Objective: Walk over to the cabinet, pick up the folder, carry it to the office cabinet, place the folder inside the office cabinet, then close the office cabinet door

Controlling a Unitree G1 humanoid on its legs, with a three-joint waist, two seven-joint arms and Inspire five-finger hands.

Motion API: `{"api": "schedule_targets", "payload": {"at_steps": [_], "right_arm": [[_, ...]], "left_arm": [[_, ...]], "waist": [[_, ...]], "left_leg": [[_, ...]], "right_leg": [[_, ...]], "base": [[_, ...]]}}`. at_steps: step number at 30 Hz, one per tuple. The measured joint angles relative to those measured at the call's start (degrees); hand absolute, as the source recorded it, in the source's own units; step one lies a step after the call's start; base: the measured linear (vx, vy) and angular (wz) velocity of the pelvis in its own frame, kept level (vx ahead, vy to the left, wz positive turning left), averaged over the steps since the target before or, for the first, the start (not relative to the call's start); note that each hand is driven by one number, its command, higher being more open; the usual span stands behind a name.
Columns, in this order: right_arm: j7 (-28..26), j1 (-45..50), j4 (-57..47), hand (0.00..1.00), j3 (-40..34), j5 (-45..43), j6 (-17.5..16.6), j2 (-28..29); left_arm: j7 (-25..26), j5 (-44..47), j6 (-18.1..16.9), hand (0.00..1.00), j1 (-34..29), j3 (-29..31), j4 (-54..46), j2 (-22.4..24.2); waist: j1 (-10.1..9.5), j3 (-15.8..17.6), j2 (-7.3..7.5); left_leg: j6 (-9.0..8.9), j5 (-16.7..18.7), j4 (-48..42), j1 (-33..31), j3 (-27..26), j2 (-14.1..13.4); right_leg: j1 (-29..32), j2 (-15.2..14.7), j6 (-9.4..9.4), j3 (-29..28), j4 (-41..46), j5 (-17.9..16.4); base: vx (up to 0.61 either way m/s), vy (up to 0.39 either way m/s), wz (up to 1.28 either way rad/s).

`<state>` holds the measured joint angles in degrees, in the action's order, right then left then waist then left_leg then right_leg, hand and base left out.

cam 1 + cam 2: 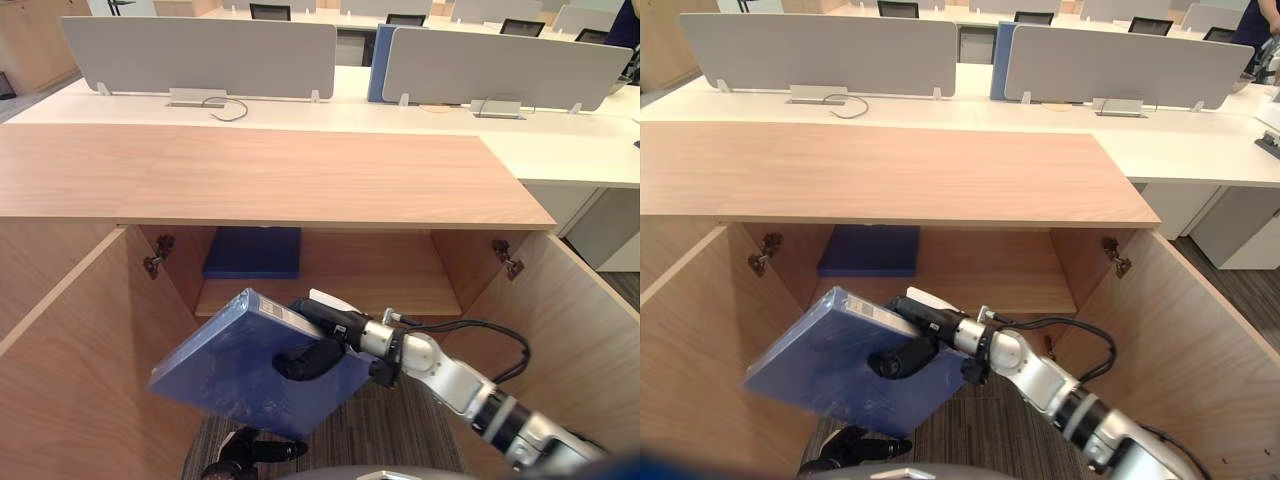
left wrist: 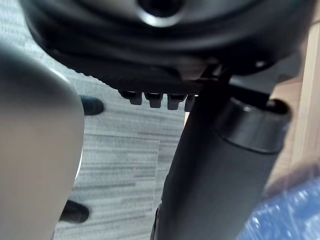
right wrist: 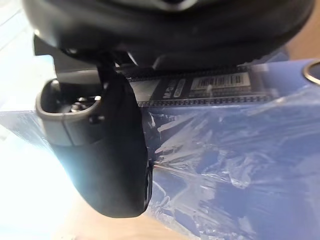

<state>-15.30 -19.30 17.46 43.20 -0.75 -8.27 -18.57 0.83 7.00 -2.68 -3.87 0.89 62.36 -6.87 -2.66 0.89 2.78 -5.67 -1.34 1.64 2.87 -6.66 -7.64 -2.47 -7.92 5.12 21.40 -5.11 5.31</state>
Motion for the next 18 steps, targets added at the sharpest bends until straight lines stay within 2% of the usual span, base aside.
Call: {"api": "schedule_targets", "payload": {"at_steps": [2,4,6,9,12,15,17,18], "right_arm": [[1.62,-2.48,7.69,0.00,-1.85,2.47,0.35,4.74],[4.21,-6.10,17.00,0.00,-3.34,3.82,3.93,9.83],[5.55,-5.56,18.45,0.00,-3.81,2.95,5.33,11.03],[6.91,-3.94,19.45,0.00,-5.09,-6.58,6.42,10.72],[9.70,-3.67,25.55,0.00,-10.28,-19.71,8.34,9.45],[11.29,-3.40,30.52,0.00,-14.04,-28.56,9.92,9.25],[12.16,-3.40,32.54,0.00,-15.51,-31.59,10.44,9.27],[13.07,-3.48,33.11,0.00,-16.25,-34.50,10.74,9.25]], "left_arm": [[1.42,-1.46,0.38,1.00,0.69,2.39,0.15,0.70],[2.44,-2.05,0.23,1.00,1.22,5.94,-0.74,1.64],[2.64,-2.08,0.22,1.00,1.23,8.02,-1.35,1.80],[2.58,-2.08,0.20,1.00,0.48,12.01,-2.06,1.99],[2.05,-0.30,-0.76,1.00,-1.53,14.25,-4.80,3.00],[2.39,2.35,-1.00,1.00,-2.12,16.81,-6.05,4.51],[2.53,2.63,-1.04,1.00,-2.11,17.61,-6.93,5.15],[2.61,3.23,-1.27,1.00,-2.10,17.64,-7.45,5.26]], "waist": [[-0.06,1.56,-0.20],[-0.57,4.73,-0.70],[-1.03,6.07,-0.77],[-0.95,6.51,-1.00],[-1.86,6.92,-1.81],[-3.12,7.32,-2.43],[-3.46,7.66,-2.78],[-3.77,8.06,-3.01]], "left_leg": [[-0.19,0.14,-0.54,0.35,-0.43,-0.43],[-0.97,0.99,-2.26,1.08,-1.29,-1.35],[-1.43,1.70,-2.63,1.86,-1.71,-1.99],[-1.94,2.14,-2.91,1.84,-1.70,-3.22],[-2.41,2.10,-2.91,0.51,-0.24,-4.48],[-2.64,2.11,-3.73,-0.91,0.62,-4.98],[-3.46,2.97,-6.54,-2.76,1.51,-5.13],[-2.57,4.06,-10.01,-4.78,2.52,-5.23]], "right_leg": [[0.35,-0.10,-0.13,-0.32,1.25,-0.46],[2.66,-1.47,-0.76,1.16,8.26,-3.81],[2.75,-2.25,-0.94,3.99,10.85,-4.91],[2.39,-1.55,-1.15,6.63,10.86,-5.56],[1.68,-0.18,-1.14,9.10,9.01,-5.56],[1.54,0.51,-0.83,10.29,8.09,-5.60],[1.33,0.49,-0.86,11.24,8.48,-5.59],[1.34,0.39,-0.95,12.13,9.17,-5.74]], "base": [[-0.02,0.023,-0.15],[-0.02,0.027,-0.34],[0.01,0.013,-0.20],[0.04,-0.034,-0.03],[0.05,-0.052,0.21],[0.07,-0.030,0.19],[0.09,-0.021,0.24],[0.09,-0.018,0.21]]}}
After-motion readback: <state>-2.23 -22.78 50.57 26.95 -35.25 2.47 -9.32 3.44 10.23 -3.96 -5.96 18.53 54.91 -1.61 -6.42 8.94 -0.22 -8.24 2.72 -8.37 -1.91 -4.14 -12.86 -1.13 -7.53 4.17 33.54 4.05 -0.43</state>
